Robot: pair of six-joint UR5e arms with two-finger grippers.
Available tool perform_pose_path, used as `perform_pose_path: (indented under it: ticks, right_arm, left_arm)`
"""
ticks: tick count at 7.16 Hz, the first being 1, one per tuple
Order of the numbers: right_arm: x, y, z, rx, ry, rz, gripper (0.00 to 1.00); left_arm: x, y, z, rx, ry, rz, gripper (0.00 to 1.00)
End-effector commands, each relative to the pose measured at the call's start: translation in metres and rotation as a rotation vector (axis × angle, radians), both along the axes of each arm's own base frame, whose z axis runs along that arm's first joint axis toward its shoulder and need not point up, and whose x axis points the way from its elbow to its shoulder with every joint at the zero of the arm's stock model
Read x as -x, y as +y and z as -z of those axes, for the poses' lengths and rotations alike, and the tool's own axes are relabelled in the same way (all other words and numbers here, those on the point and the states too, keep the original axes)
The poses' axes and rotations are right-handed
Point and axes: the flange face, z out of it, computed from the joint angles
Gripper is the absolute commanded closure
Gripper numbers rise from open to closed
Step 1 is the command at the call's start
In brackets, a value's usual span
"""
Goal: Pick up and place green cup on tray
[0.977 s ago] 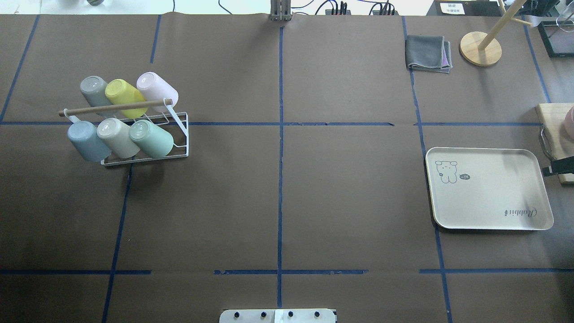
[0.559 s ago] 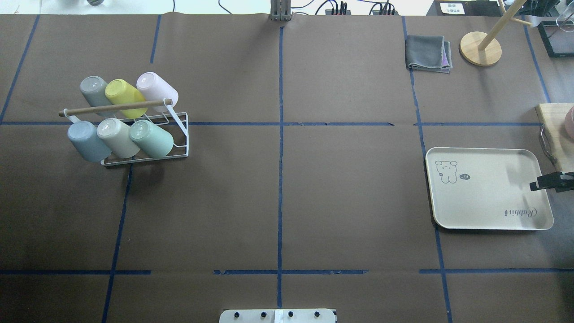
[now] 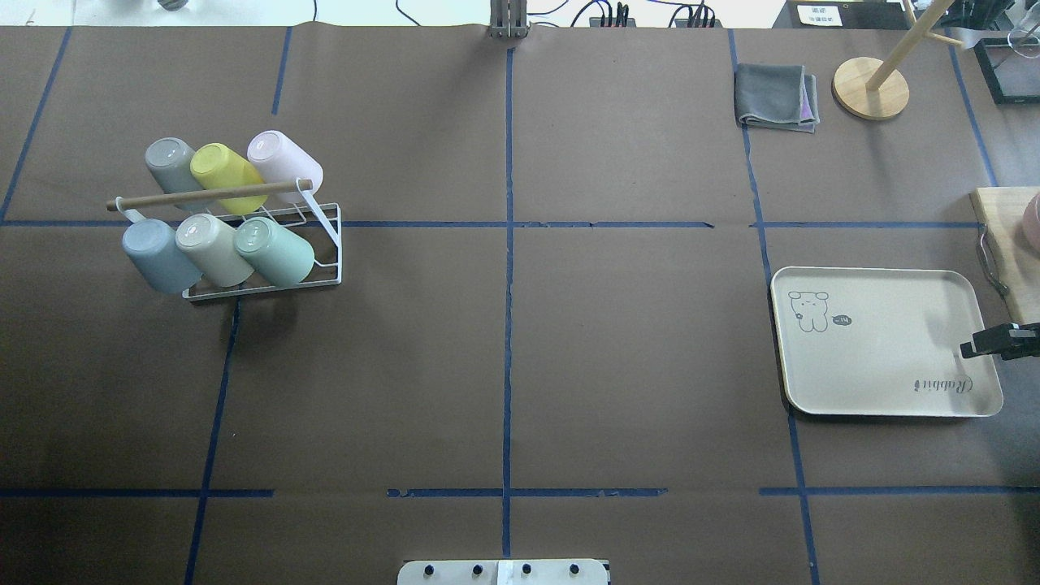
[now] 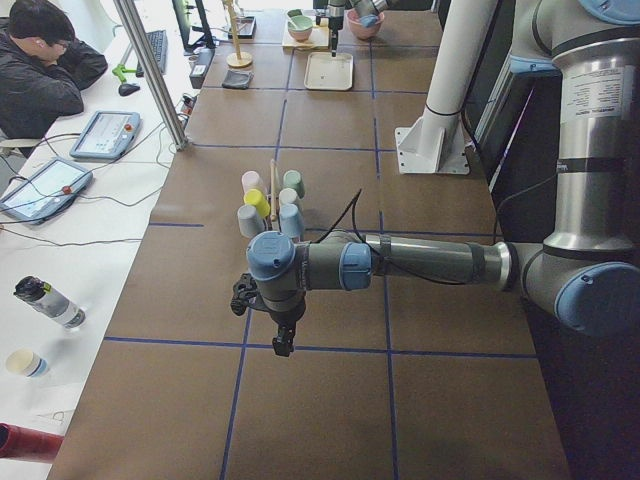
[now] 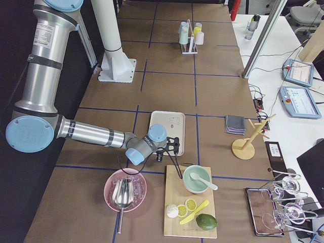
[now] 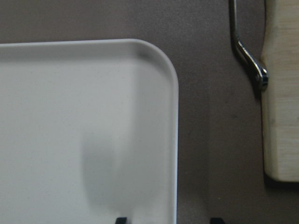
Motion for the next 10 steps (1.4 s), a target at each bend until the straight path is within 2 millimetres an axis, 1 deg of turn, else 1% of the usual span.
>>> perform_pose_path:
  ticks: [1, 2, 4, 5, 6, 7, 8, 9, 10]
  right_arm:
    - [-0.003, 0.006, -0.005, 0.004, 0.009, 0.002, 0.46]
    - [-0.004, 0.006, -0.006, 0.004, 0.01, 0.003, 0.53]
    - [-0.003, 0.006, -0.005, 0.003, 0.009, 0.003, 0.71]
    - [-0.003, 0.006, -0.005, 0.002, 0.009, 0.004, 0.88]
    - [-0.003, 0.004, -0.003, -0.002, 0.007, 0.003, 0.97]
    - [-0.001, 0.002, 0.002, -0.005, -0.005, 0.008, 1.0]
    - [0.001, 0.0, 0.01, -0.007, -0.02, 0.012, 1.0]
    - [0.003, -0.003, 0.023, 0.012, -0.045, 0.016, 1.0]
    - [-0.003, -0.009, 0.052, 0.013, -0.085, 0.014, 1.0]
  left_arm:
    - [0.0, 0.0, 0.0, -0.001, 0.0, 0.0, 0.0]
    - [0.0, 0.0, 0.0, -0.001, 0.0, 0.0, 0.0]
    - [0.0, 0.0, 0.001, -0.002, 0.0, 0.0, 0.0]
    - [0.0, 0.0, 0.001, -0.002, 0.0, 0.0, 0.0]
    - [0.0, 0.0, 0.001, -0.002, 0.0, 0.0, 0.0]
    - [0.0, 0.0, 0.0, -0.001, 0.0, 0.0, 0.0]
    - [0.0, 0.0, 0.0, -0.001, 0.0, 0.0, 0.0]
    - [0.0, 0.0, 0.0, 0.002, 0.0, 0.0, 0.0]
    - [0.0, 0.001, -0.001, 0.004, 0.0, 0.0, 0.0]
